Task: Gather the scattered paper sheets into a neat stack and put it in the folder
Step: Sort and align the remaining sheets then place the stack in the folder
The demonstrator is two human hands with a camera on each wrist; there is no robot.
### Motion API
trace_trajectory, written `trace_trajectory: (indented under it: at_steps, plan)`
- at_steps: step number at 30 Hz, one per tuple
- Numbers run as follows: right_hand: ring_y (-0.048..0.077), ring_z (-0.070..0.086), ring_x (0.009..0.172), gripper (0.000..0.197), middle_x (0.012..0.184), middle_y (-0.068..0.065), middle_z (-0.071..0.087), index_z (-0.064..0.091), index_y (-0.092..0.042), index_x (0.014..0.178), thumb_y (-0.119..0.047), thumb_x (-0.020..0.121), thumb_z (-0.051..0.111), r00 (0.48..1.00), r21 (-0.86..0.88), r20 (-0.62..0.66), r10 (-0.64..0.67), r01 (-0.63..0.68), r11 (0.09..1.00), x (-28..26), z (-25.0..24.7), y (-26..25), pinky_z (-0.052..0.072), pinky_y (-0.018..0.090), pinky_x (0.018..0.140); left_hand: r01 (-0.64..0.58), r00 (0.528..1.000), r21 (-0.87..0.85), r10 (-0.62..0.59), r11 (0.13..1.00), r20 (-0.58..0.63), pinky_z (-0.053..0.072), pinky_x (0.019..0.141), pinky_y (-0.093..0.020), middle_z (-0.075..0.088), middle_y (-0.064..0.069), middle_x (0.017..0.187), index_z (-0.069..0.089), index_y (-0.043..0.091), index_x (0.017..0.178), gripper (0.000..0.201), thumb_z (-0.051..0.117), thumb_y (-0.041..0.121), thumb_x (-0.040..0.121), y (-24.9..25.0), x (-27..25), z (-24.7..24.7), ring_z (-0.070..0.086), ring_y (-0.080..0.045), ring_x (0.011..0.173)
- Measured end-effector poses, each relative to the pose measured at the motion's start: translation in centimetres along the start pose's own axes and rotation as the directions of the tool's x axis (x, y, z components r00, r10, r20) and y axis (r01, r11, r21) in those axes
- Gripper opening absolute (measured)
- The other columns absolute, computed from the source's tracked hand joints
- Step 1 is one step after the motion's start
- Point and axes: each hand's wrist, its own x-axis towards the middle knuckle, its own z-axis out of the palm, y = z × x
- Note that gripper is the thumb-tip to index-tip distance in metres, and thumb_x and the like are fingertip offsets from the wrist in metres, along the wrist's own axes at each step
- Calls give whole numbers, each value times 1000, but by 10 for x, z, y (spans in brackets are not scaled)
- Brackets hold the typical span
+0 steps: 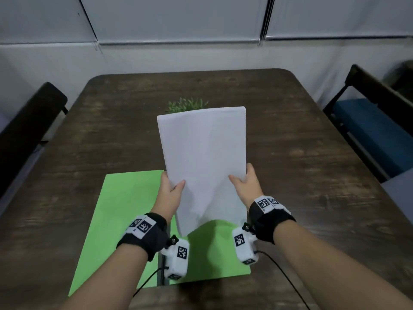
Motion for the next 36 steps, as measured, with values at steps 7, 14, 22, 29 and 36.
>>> trace_trajectory:
  at_steps: [7, 14, 22, 29, 36]
  plan:
    - [27, 68, 95, 38, 105, 7, 70, 60, -17, 104, -21, 69, 74, 952, -85, 158, 261, -250, 964, -9, 1, 42, 54, 49, 89, 336, 942, 69, -337, 939, 2, 49, 94, -43, 58, -10, 118, 42, 3, 120, 30, 56, 11, 94, -34, 1, -21, 59, -27, 106]
    - [29, 69, 92, 45, 101, 10, 70, 60, -9, 103, -21, 63, 76, 898, -177, 105, 427, -406, 897, -2, 17, 117, 55, 50, 86, 434, 901, 282, -419, 856, -114, 49, 95, -49, 63, -11, 119, 53, 8, 120, 59, 68, 41, 74, -145, 21, -22, 62, -30, 105]
    - [28, 66, 96, 41, 107, 11, 68, 57, -5, 114, -15, 78, 72, 905, -258, 60, 422, -394, 882, 15, 30, 129, 54, 43, 88, 364, 928, 361, -368, 859, -60, 43, 103, -37, 57, -5, 125, 45, 8, 131, 41, 56, 8, 92, -114, 20, -17, 55, -25, 116]
    - [21, 60, 106, 49, 117, 3, 63, 45, -17, 133, -19, 88, 64, 941, -304, 50, 334, -304, 903, 5, 27, 126, 45, 27, 89, 343, 929, 499, -366, 796, -55, 19, 118, -41, 12, -15, 157, 6, 20, 153, 75, 53, 15, 96, -113, 12, -17, 20, -29, 144]
    - [25, 59, 111, 42, 119, 6, 63, 52, -11, 131, -19, 91, 58, 937, -345, 40, 347, -313, 885, 4, 22, 121, 46, 31, 93, 294, 956, 511, -256, 808, -146, 52, 92, -41, 67, -7, 112, 61, 9, 120, 41, 68, 14, 79, -109, 13, -21, 64, -29, 102]
